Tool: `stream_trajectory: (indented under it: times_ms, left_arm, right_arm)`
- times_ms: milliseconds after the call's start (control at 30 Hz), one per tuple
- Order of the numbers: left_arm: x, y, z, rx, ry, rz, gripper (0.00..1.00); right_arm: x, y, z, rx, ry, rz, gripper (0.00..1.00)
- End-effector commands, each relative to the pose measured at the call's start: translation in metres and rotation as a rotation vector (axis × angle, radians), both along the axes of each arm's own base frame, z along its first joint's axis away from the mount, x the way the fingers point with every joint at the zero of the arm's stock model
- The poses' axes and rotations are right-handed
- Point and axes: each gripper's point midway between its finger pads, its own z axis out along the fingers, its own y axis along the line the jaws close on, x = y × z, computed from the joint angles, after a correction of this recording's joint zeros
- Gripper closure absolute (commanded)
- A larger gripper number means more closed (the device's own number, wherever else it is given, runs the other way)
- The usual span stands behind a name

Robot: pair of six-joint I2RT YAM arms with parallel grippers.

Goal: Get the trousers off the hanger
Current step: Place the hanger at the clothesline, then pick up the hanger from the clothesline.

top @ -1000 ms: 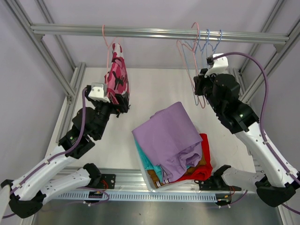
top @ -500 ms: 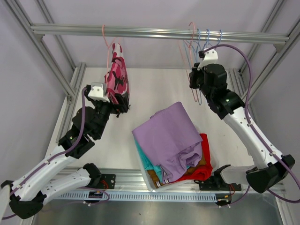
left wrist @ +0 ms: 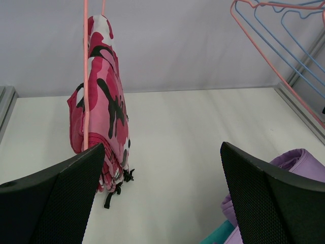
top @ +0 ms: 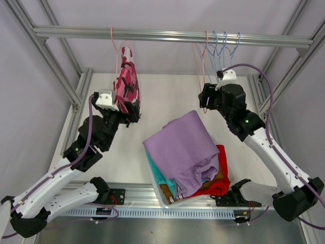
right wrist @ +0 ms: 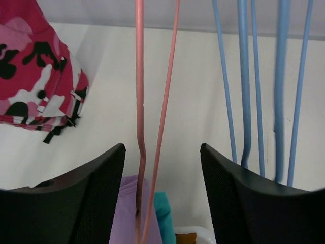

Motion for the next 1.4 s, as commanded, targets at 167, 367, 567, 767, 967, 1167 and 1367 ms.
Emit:
stream_trajectory:
  times_ms: [167, 367, 567, 767, 967, 1167, 1367]
  left_arm:
    - [-0.002, 0.003, 0.017, -0.05, -0.025, -0.004, 0.01]
    - [-0.004, 0.009, 0.02, -0.06, -0.033, 0.016, 0.0]
    - [-0.007, 0.032, 0.029, -0.121, -0.048, 0.112, 0.01]
    - [-0.021, 0.074, 0.046, -0.192, -0.119, 0.247, 0.01]
    - [-0.033, 0.113, 0.055, -0.27, -0.199, 0.37, 0.0]
    - [-0.041, 0.133, 0.057, -0.32, -0.215, 0.432, 0.0]
    - [-0.046, 0.14, 0.061, -0.335, -0.245, 0.447, 0.01]
  right_arm:
    - [-0.032, -0.014, 0.045, 0.071, -0.116, 0.019, 0.3]
    - [-0.054, -0.02, 0.063, 0.08, -0.146, 0.039, 0.3]
    - [-0.077, -0.001, 0.104, 0.149, -0.222, 0.149, 0.3]
    - [-0.077, 0.047, 0.133, 0.148, -0.263, 0.253, 0.29]
    - [-0.049, 0.108, 0.142, 0.185, -0.244, 0.387, 0.28]
    - [-0.037, 0.177, 0.146, 0.265, -0.202, 0.613, 0.24]
    - [-0.021, 0.237, 0.14, 0.341, -0.146, 0.767, 0.23]
